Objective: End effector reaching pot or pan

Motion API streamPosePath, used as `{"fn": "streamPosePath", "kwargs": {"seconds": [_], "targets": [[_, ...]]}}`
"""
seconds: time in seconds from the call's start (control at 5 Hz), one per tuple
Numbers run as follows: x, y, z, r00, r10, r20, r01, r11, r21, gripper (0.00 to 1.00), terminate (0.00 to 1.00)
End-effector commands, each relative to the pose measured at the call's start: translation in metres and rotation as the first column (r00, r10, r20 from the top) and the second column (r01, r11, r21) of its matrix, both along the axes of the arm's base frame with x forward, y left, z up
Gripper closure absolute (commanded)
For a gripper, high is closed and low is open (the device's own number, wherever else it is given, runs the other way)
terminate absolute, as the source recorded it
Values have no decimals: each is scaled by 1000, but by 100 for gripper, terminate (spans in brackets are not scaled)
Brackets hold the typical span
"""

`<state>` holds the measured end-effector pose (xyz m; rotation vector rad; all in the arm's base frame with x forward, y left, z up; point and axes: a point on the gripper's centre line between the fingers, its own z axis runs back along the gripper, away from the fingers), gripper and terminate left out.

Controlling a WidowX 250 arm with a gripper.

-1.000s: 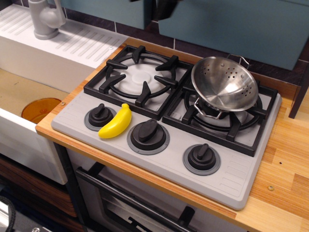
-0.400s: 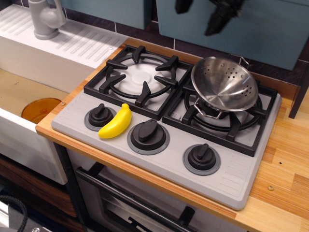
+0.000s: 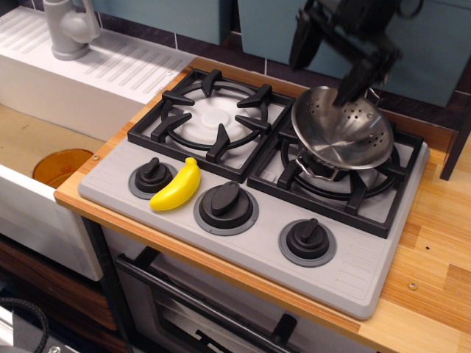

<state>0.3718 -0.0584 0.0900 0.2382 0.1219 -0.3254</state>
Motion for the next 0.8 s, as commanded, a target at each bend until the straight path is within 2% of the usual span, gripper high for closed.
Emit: {"fn": "streamPosePath", "kwargs": {"seconds": [0.0, 0.4, 0.6], "targets": [[-4, 3, 5, 994, -10, 109, 14, 999, -30, 0, 0], [-4, 13, -13, 990, -15, 139, 23, 998, -60, 0, 0], [-4, 13, -13, 990, -15, 139, 23, 998, -60, 0, 0]]}}
